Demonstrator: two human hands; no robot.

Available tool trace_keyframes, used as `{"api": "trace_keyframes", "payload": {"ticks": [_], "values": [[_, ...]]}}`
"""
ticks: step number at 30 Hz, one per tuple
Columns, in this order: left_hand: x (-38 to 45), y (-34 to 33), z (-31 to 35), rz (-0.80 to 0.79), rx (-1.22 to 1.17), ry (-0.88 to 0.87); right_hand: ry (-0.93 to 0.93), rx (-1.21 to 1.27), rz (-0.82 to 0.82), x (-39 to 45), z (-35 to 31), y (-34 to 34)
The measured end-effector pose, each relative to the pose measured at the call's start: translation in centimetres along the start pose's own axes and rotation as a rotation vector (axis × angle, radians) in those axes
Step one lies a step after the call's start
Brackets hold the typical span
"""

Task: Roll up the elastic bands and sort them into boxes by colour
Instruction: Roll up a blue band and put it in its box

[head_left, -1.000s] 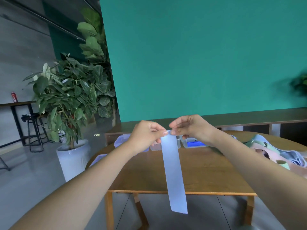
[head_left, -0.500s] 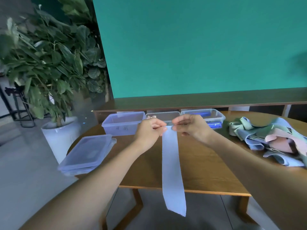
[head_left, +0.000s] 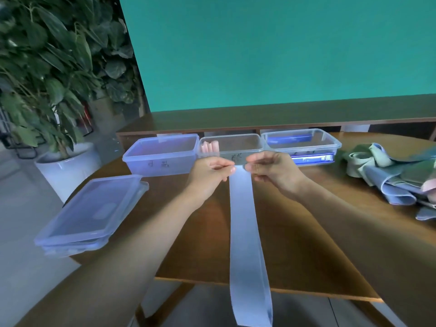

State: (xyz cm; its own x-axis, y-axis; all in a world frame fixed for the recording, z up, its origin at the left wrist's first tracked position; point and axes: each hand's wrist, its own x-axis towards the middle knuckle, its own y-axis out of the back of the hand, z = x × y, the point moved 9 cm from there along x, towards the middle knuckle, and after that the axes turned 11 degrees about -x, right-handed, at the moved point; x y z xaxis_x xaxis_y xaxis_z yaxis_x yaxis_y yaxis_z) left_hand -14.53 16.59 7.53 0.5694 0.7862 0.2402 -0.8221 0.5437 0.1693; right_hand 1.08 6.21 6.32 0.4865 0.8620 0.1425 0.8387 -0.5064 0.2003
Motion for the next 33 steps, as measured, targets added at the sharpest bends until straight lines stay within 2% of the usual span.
{"api": "trace_keyframes", "payload": {"ticks": [5,9,14,19,23,26,30,33], "values": [[1.3,0.0,0.7,0.013,-0.038,-0.013,0.002,0.018,0.024,0.8,-0.5,0.1],[1.9,0.1,3.5,0.032,-0.063,-0.078,0.035,0.133,0.026,1.2,-3.0,0.5],[1.8,1.0,8.2,0.208,-0.175,-0.192,0.147,0.255,0.086,0.7,-8.1,1.4],[0.9,-0.7,12.0,0.036,-0.339,-0.192,0.234,0.319,0.097,-0.2,-12.4,1.7],[-0.1,-0.2,14.6,0.033,-0.34,-0.245,0.305,0.332,0.054,-1.4,-15.1,2.1],[-0.5,0.7,16.0,0.054,-0.337,-0.264,0.326,0.276,0.065,-2.4,-16.6,2.6],[-1.4,1.4,17.9,0.064,-0.349,-0.276,0.376,0.0,0.234,-3.7,-18.8,4.2],[-2.7,1.7,19.7,0.054,-0.368,-0.296,0.343,-0.054,0.204,-4.8,-19.9,4.3]]}}
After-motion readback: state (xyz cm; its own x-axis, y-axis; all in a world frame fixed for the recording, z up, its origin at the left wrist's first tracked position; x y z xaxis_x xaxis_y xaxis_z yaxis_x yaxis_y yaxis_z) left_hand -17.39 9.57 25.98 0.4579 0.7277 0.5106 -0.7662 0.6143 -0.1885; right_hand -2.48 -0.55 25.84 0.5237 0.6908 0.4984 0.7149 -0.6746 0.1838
